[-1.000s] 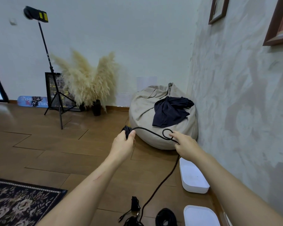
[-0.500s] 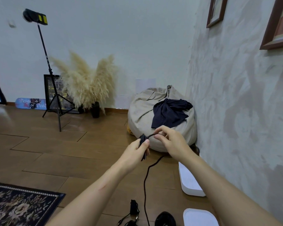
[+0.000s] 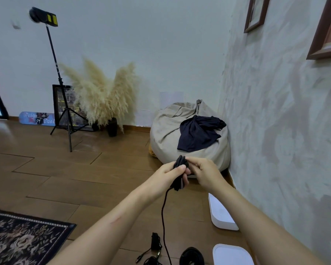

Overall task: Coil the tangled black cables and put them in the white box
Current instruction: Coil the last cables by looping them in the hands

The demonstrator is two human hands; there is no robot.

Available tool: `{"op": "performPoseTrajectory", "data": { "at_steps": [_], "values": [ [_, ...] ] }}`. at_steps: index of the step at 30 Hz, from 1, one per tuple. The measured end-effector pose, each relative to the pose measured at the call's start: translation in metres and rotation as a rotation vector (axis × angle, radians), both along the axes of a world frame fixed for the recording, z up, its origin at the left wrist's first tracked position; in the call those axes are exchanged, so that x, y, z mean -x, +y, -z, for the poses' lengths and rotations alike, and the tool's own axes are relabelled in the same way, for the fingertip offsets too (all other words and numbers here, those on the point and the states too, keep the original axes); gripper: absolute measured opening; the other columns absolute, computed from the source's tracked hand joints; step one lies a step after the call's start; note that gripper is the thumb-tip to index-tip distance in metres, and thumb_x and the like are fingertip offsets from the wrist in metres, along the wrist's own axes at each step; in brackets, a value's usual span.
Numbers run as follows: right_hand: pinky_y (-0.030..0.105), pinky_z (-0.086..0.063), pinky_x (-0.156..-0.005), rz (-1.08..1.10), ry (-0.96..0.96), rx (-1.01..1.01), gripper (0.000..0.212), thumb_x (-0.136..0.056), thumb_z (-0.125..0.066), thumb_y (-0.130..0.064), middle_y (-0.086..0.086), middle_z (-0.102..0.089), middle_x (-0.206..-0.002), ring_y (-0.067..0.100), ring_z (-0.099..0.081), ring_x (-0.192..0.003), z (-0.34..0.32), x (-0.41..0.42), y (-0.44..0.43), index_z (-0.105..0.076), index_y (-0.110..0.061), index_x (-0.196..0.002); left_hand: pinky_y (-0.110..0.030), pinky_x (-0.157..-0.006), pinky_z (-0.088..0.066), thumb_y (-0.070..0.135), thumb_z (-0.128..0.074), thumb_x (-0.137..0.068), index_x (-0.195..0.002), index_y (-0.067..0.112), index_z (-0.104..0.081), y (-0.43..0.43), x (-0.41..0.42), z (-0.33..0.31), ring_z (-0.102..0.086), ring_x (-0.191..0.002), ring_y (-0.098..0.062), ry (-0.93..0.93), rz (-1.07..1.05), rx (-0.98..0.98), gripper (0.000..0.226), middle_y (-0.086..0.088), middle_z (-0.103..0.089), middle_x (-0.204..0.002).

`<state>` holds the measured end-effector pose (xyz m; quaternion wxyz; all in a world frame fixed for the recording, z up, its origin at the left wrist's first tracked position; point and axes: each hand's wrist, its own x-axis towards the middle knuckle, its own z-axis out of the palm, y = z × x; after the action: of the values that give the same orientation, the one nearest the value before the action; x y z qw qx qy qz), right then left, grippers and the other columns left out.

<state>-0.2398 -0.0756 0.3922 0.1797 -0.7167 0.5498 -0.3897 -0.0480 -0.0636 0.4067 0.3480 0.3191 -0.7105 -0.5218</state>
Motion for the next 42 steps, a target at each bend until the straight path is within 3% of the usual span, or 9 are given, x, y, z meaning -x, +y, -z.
{"op": "performPoseTrajectory", "data": {
  "at_steps": [3, 5, 9, 14, 19, 24, 30, 35, 42],
  "values": [
    [0.029, -0.048, -0.070, 0.016, 0.069, -0.026, 0.019, -0.104, -0.051, -0.021, -0.007, -0.071, -0.085, 0.015, -0.064, -0.082, 0.006, -0.016, 0.000, -0.069, -0.024, -0.104, -0.040, -0.090, -0.050, 0.034, -0.052, -0.103, -0.104, 0.008, -0.065, -0.001, 0.000, -0.005, -0.062, -0.091, -0.023, 0.111, -0.005, -0.035, 0.029, 0.000, -0.067, -0.086],
    [0.023, -0.043, -0.065, 0.026, 0.104, -0.058, 0.020, -0.106, -0.048, -0.024, -0.012, -0.069, -0.097, 0.016, -0.064, -0.085, 0.009, -0.028, 0.002, -0.066, -0.023, -0.114, -0.040, -0.088, -0.051, 0.034, -0.056, -0.098, -0.100, 0.009, -0.066, -0.004, -0.002, -0.008, -0.063, -0.087, -0.021, 0.168, -0.038, -0.049, 0.028, 0.000, -0.068, -0.084],
    [0.036, -0.056, -0.082, -0.067, 0.174, -0.200, 0.014, -0.104, -0.047, -0.025, -0.005, -0.075, -0.083, 0.011, -0.070, -0.078, 0.017, -0.045, 0.006, -0.060, -0.026, -0.101, -0.034, -0.086, -0.053, 0.037, -0.057, -0.094, -0.113, 0.009, -0.063, -0.013, -0.011, -0.011, -0.066, -0.090, -0.019, 0.230, -0.132, -0.039, 0.034, 0.003, -0.070, -0.087],
    [0.038, -0.054, -0.083, -0.167, 0.238, -0.284, 0.014, -0.095, -0.056, -0.026, -0.005, -0.066, -0.099, 0.019, -0.065, -0.092, 0.015, -0.061, 0.010, -0.058, -0.028, -0.109, -0.039, -0.103, -0.047, 0.042, -0.058, -0.091, -0.098, 0.013, -0.067, -0.025, -0.016, -0.006, -0.065, -0.105, -0.020, 0.266, -0.284, -0.015, 0.032, 0.004, -0.072, -0.092],
    [0.034, -0.048, -0.070, -0.187, 0.276, -0.317, 0.009, -0.088, -0.059, -0.023, -0.005, -0.061, -0.087, 0.019, -0.059, -0.081, 0.004, -0.062, 0.009, -0.062, -0.023, -0.097, -0.041, -0.102, -0.048, 0.028, -0.051, -0.107, -0.104, 0.004, -0.064, -0.032, -0.011, 0.006, -0.063, -0.101, -0.020, 0.156, -0.418, 0.024, 0.027, -0.015, -0.069, -0.109],
    [0.036, -0.045, -0.066, -0.198, 0.334, -0.335, 0.008, -0.085, -0.061, -0.023, 0.002, -0.063, -0.087, 0.022, -0.059, -0.080, -0.003, -0.058, 0.008, -0.059, -0.019, -0.091, -0.037, -0.099, -0.049, 0.025, -0.048, -0.107, -0.119, 0.013, -0.058, -0.040, -0.007, 0.013, -0.062, -0.109, -0.020, 0.061, -0.480, 0.094, 0.020, -0.006, -0.066, -0.112],
    [0.034, -0.048, -0.077, -0.221, 0.380, -0.334, 0.008, -0.091, -0.057, -0.016, 0.000, -0.063, -0.092, 0.020, -0.059, -0.086, -0.009, -0.042, 0.004, -0.065, -0.017, -0.092, -0.037, -0.099, -0.046, 0.033, -0.048, -0.107, -0.121, 0.013, -0.056, -0.055, -0.015, 0.029, -0.059, -0.116, -0.021, -0.146, -0.470, 0.167, 0.026, -0.005, -0.064, -0.122],
    [0.041, -0.056, -0.091, -0.174, 0.333, -0.371, 0.023, -0.092, -0.060, -0.015, -0.002, -0.070, -0.094, 0.017, -0.068, -0.089, -0.004, -0.021, 0.000, -0.069, -0.033, -0.081, -0.048, -0.095, -0.050, 0.038, -0.048, -0.106, -0.115, 0.012, -0.053, -0.052, -0.010, 0.043, -0.059, -0.103, -0.023, -0.369, -0.382, 0.261, 0.027, -0.006, -0.062, -0.111],
    [0.025, -0.043, -0.087, -0.292, 0.290, -0.288, 0.012, -0.101, -0.061, -0.022, -0.015, -0.060, -0.100, 0.000, -0.054, -0.091, -0.007, -0.022, 0.009, -0.072, -0.021, -0.098, -0.035, -0.099, -0.047, 0.029, -0.048, -0.107, -0.122, 0.018, -0.054, -0.041, -0.006, 0.038, -0.057, -0.111, -0.015, -0.186, -0.296, 0.079, 0.019, 0.003, -0.060, -0.113]
  ]
}}
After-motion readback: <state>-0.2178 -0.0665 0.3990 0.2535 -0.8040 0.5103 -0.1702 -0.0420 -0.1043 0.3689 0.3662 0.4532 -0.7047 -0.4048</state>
